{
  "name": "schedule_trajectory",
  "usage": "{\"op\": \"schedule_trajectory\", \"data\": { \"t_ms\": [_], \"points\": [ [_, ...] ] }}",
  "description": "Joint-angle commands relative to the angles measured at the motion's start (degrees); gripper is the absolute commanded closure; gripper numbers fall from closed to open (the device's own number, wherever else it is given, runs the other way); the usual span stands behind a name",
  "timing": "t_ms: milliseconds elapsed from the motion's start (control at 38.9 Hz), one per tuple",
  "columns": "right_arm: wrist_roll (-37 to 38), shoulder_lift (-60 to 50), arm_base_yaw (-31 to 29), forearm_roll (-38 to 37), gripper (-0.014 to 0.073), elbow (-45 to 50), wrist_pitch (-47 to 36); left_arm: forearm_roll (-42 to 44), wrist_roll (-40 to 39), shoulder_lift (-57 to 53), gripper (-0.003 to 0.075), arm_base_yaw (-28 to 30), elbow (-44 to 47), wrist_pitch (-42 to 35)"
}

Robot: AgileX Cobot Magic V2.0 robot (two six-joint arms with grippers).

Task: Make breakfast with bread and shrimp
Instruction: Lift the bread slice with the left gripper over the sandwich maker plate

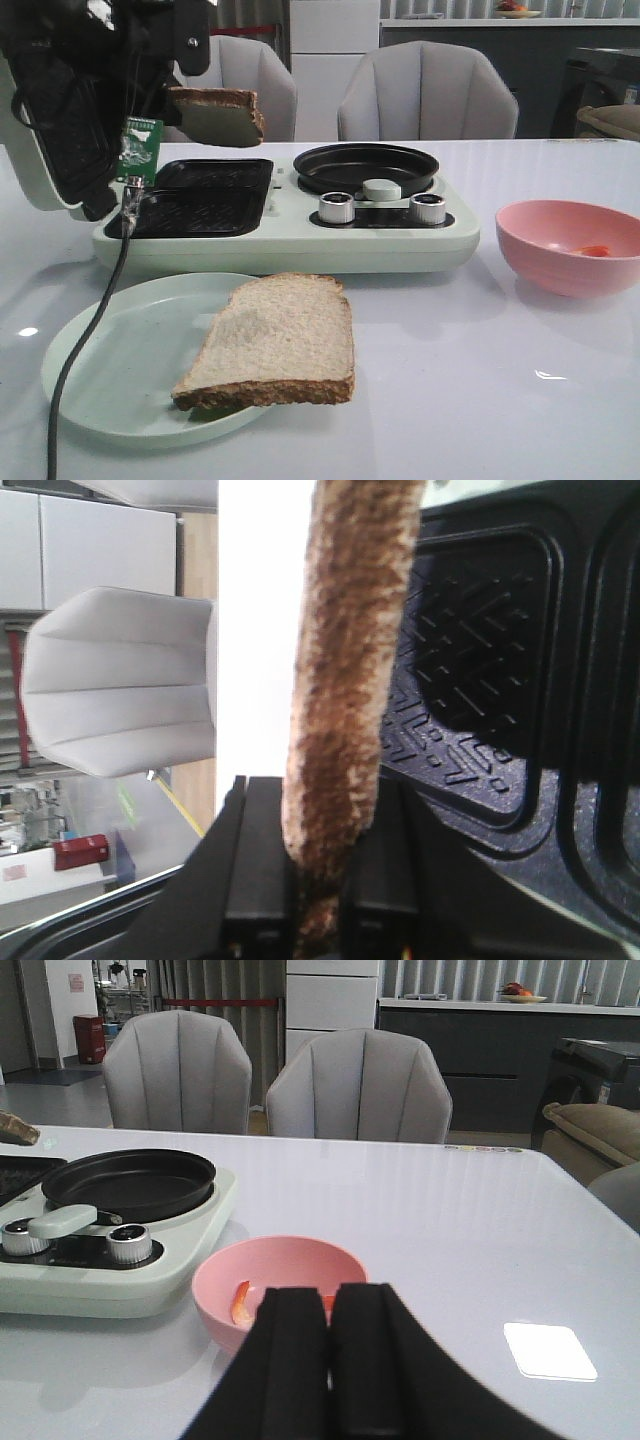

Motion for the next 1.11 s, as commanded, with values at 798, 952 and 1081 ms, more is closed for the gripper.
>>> {"op": "schedule_trajectory", "data": {
  "t_ms": [798, 952, 1081],
  "points": [
    [-0.1, -1.1, -0.3, -0.6, 0.0441, -0.3, -4.5, -3.4, -8.2, 4.7, 0.0609, 0.9, -3.0, -0.8],
    [-0.1, -1.1, -0.3, -0.6, 0.0441, -0.3, -4.5, -5.7, -9.5, 4.7, 0.0609, 1.3, -3.0, -0.8],
    [-0.1, -1.1, -0.3, -0.6, 0.0441, -0.3, -4.5, -8.8, -9.5, 4.7, 0.0609, 1.5, -3.1, -0.8]
  ]
}}
